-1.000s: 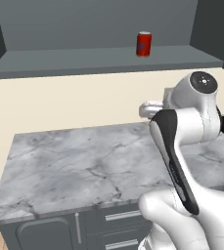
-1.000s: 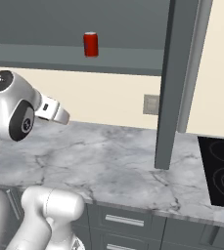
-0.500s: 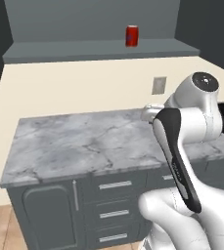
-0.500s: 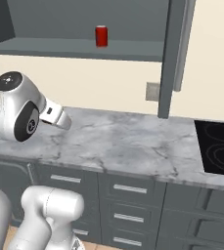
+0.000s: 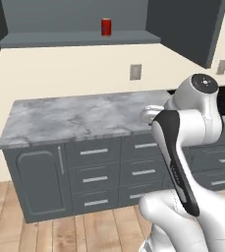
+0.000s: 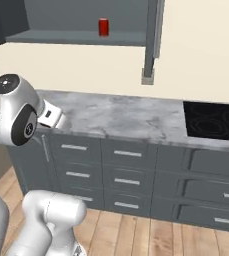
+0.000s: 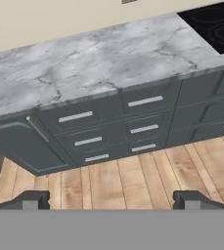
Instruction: Sort all alcoholic drinks to one cabinet, and non-alcoholic drinks to the other.
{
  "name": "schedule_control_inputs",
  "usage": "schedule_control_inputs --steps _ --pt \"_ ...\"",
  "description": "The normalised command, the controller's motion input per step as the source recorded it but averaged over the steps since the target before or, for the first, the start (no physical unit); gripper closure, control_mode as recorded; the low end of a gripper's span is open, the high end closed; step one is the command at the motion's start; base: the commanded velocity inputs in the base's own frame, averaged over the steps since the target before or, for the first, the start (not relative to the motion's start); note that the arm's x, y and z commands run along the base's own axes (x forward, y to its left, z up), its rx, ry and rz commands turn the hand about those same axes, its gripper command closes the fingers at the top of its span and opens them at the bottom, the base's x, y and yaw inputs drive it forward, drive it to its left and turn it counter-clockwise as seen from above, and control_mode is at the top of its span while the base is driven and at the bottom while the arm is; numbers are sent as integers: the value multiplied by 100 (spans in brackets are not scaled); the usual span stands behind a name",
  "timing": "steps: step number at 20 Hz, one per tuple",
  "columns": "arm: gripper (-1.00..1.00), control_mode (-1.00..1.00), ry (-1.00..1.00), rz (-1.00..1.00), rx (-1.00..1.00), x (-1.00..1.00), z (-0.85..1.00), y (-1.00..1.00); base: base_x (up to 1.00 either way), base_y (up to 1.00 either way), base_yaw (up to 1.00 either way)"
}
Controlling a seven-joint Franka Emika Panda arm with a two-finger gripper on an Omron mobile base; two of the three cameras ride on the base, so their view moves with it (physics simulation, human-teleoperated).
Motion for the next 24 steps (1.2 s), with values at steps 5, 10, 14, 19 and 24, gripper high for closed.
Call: schedule_control_inputs --steps 5,10,14,19,24 --pt "-100 100 0 0 0 0 0 0 -73 -89 -7" --pt "-100 100 0 0 0 0 0 0 -38 -100 -7" --pt "-100 100 0 0 0 0 0 0 -4 -100 -5" --pt "-100 100 0 0 0 0 0 0 1 -100 -2" --pt "-100 100 0 0 0 0 0 0 3 -100 -1"
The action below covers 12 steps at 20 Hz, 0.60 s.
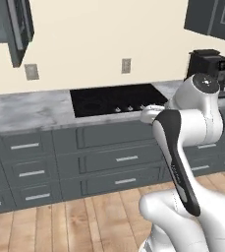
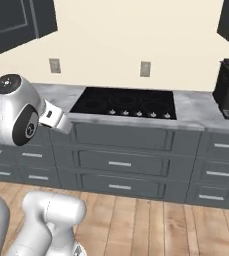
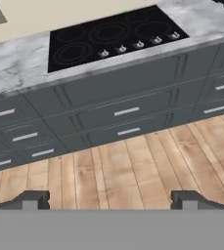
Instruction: Sort all alcoholic drinks to one cabinet, and non-alcoholic drinks to the other.
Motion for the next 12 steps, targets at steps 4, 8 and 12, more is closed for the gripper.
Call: schedule_control_inputs --steps 4,8,12 --pt "-100 100 0 0 0 0 0 0 0 -100 0" --pt "-100 100 0 0 0 0 0 0 -7 -100 0" --pt "-100 100 0 0 0 0 0 0 -25 -100 0"
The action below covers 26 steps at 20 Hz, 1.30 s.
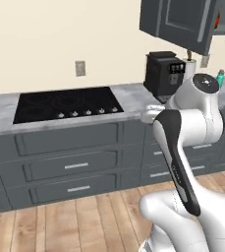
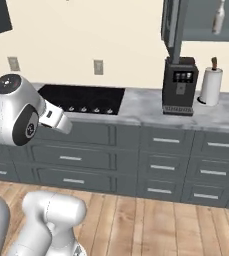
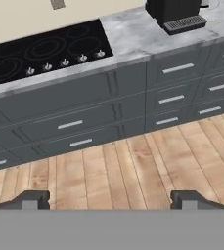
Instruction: Sort all alcoholic drinks to one cabinet, and non-alcoholic drinks to the other.
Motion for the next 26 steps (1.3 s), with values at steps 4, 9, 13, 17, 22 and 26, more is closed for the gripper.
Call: schedule_control_inputs --steps 4,9,13,17,22,26 --pt "-100 100 0 0 0 0 0 0 -17 -100 0" --pt "-100 100 0 0 0 0 0 0 -32 -100 0" --pt "-100 100 0 0 0 0 0 0 -37 -100 0" --pt "-100 100 0 0 0 0 0 0 -20 -100 0" --pt "-100 100 0 0 0 0 0 0 5 -100 0" --pt "-100 100 0 0 0 0 0 0 64 -72 0"
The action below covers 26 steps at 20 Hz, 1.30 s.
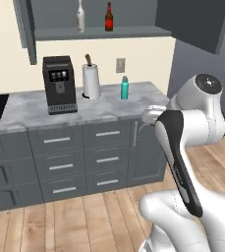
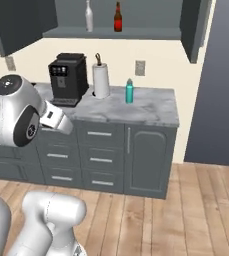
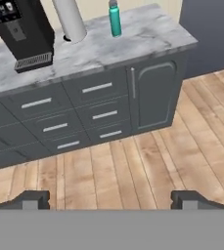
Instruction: Sort all alcoholic drinks to one cabinet, and non-alcoholic drinks to the other.
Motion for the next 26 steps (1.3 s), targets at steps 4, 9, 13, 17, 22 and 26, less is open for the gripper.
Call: schedule_control_inputs --steps 4,9,13,17,22,26 --pt "-100 100 0 0 0 0 0 0 84 -30 0" --pt "-100 100 0 0 0 0 0 0 88 -17 0" --pt "-100 100 0 0 0 0 0 0 71 -23 0" --pt "-100 100 0 0 0 0 0 0 54 -39 0" --pt "-100 100 0 0 0 0 0 0 55 -49 0" --pt "-100 100 0 0 0 0 0 0 57 -42 0"
